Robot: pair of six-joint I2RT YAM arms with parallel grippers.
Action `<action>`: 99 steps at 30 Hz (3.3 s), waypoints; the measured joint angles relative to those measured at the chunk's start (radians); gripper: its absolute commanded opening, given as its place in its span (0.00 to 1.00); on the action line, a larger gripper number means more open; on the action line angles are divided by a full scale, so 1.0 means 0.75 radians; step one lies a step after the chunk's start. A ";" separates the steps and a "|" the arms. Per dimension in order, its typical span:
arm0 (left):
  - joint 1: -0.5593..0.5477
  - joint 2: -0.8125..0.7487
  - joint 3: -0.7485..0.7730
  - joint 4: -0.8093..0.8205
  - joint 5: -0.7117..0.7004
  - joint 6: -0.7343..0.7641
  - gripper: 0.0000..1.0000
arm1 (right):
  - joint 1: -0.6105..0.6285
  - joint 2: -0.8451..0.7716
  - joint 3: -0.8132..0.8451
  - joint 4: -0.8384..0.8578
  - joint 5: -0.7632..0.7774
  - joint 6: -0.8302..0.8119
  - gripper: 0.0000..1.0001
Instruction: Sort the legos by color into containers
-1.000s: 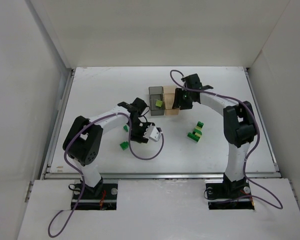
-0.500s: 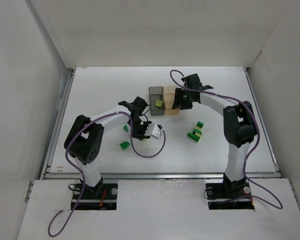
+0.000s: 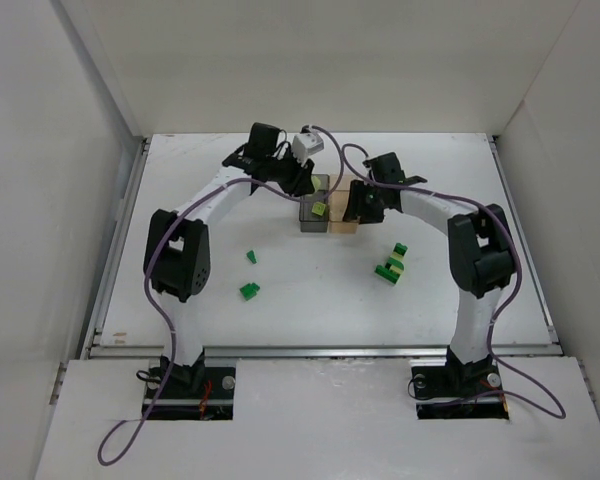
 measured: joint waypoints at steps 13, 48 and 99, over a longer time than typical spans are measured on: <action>-0.012 0.153 0.000 0.056 -0.120 -0.246 0.65 | 0.002 -0.025 -0.003 -0.014 0.016 -0.013 0.75; 0.164 -0.235 -0.580 -0.643 -0.341 1.888 0.61 | 0.266 -0.467 -0.064 -0.089 0.170 -0.429 0.91; -0.125 0.362 0.207 0.300 0.125 -0.445 0.24 | -0.062 -0.548 -0.171 -0.044 0.437 -0.001 0.94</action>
